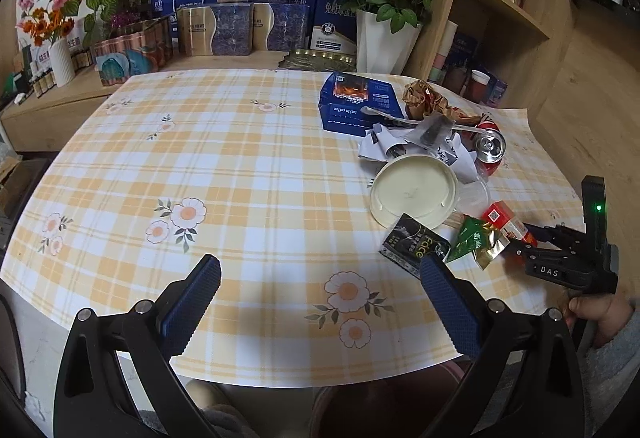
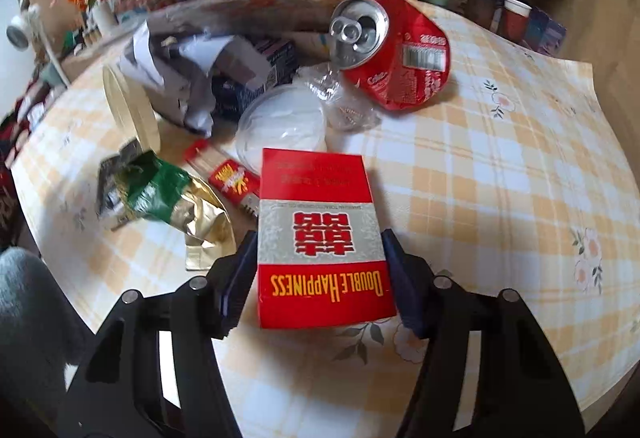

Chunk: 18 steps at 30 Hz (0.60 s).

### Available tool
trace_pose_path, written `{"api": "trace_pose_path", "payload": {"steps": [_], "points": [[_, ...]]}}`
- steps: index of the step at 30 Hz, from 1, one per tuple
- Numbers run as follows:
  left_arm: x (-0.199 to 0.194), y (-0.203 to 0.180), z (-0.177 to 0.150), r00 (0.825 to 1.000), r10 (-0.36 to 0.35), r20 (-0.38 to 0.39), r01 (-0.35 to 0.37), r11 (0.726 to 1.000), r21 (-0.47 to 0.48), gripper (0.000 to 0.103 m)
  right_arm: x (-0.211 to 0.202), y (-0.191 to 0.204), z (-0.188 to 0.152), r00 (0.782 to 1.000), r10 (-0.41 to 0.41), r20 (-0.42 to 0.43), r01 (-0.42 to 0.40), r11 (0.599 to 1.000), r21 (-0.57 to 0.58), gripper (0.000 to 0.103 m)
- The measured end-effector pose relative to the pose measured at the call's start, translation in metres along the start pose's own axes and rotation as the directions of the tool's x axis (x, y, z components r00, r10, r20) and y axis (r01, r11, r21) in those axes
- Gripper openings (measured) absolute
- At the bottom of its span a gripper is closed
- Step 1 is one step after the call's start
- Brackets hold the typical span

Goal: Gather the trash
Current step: 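Grasp the crumpled brown paper bag with the left tool while the right tool holds the red box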

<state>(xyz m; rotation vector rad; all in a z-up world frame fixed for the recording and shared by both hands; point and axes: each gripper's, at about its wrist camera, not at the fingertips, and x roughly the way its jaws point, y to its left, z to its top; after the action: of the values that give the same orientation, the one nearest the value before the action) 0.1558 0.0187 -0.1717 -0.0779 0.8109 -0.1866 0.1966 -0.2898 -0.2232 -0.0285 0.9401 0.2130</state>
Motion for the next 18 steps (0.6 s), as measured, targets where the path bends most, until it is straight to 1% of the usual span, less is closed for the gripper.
{"api": "trace_pose_path", "payload": {"steps": [5,7,10,12,15,18], "points": [[0.004,0.019,0.014,0.999,-0.032,-0.004,0.031,0.997,-0.071,0.097,-0.01,-0.009,-0.002,0.998,-0.035,0.044,0.033,0.998,0.049,0.061],[0.007,0.028,0.022,0.999,-0.046,-0.001,0.046,0.994,-0.101,0.093,-0.012,-0.015,-0.002,0.997,-0.043,0.056,0.039,0.997,0.072,0.061],[0.012,0.042,0.037,0.998,-0.066,0.001,0.066,0.984,-0.165,0.09,-0.007,-0.023,-0.003,0.998,-0.051,0.039,0.048,0.995,0.085,0.061],[0.012,0.047,0.042,0.997,-0.072,0.015,0.074,0.979,-0.192,0.09,-0.003,-0.025,-0.003,0.998,-0.051,0.026,0.049,0.995,0.084,0.061],[0.014,0.046,0.045,0.997,-0.07,0.021,0.073,0.978,-0.197,0.089,0.002,-0.026,-0.004,0.999,-0.048,0.013,0.047,0.996,0.08,0.061],[0.02,0.043,0.045,0.995,-0.095,-0.001,0.093,0.976,-0.198,0.089,0.004,-0.024,-0.004,0.999,-0.046,0.007,0.046,0.996,0.075,0.06]]}}
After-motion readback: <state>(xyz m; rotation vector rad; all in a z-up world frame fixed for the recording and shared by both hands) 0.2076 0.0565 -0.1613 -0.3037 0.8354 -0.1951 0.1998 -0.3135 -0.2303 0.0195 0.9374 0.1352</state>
